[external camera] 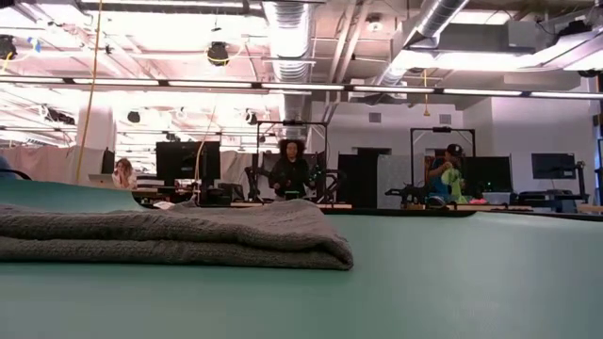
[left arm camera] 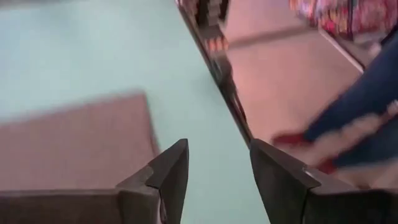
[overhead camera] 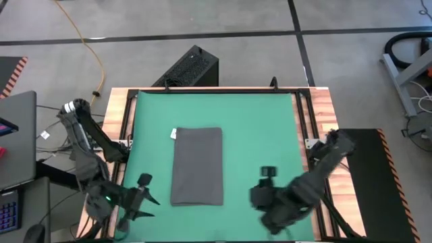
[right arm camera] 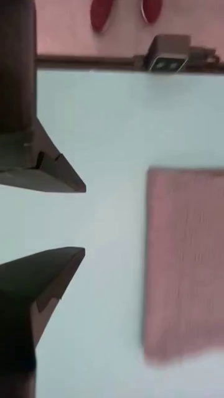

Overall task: Roll towel
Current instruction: Roll the gray towel

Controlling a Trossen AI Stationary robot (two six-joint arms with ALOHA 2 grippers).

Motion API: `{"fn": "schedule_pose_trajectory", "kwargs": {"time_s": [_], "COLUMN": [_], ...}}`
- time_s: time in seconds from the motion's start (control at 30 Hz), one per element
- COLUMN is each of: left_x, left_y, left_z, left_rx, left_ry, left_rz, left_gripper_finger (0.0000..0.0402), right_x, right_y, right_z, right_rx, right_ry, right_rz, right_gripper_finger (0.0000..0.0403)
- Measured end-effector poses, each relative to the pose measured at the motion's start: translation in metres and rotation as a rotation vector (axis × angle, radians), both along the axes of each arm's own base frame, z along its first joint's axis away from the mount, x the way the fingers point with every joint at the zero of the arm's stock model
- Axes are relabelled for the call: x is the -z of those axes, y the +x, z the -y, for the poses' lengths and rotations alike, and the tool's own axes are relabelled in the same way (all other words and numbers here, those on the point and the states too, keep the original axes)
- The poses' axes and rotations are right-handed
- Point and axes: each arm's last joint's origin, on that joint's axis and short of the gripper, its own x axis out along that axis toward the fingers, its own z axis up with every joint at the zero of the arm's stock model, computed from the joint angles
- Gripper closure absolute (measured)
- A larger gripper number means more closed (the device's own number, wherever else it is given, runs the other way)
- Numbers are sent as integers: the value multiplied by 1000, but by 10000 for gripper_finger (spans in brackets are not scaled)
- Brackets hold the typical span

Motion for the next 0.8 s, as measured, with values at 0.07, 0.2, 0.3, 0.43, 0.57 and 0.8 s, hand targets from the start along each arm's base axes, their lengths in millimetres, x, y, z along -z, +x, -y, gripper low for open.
{"fn": "schedule_pose_trajectory", "kwargs": {"time_s": [0.07, 0.2, 0.3, 0.43, 0.57, 0.8], "left_x": [-14, -10, 7, 35, 51, 59], "left_y": [-5, -9, -7, 2, 13, 28], "left_z": [-5, -10, -9, -7, -11, -20], "left_rx": [41, 181, 179, 141, 85, 285], "left_ry": [73, 290, 352, 388, 354, 375], "left_rz": [77, 110, 61, 45, 55, 17], "left_gripper_finger": [243, 247, 247, 248, 248, 248], "right_x": [-11, -11, 5, 46, 74, 113], "right_y": [-22, -43, -53, -59, -49, -4], "right_z": [2, -3, 0, 9, 20, 55], "right_rx": [-10, -164, -159, -64, -117, -453], "right_ry": [-73, -204, -255, -268, -189, -28], "right_rz": [16, 22, -3, 2, 171, 288], "right_gripper_finger": [216, 209, 211, 216, 218, 218]}}
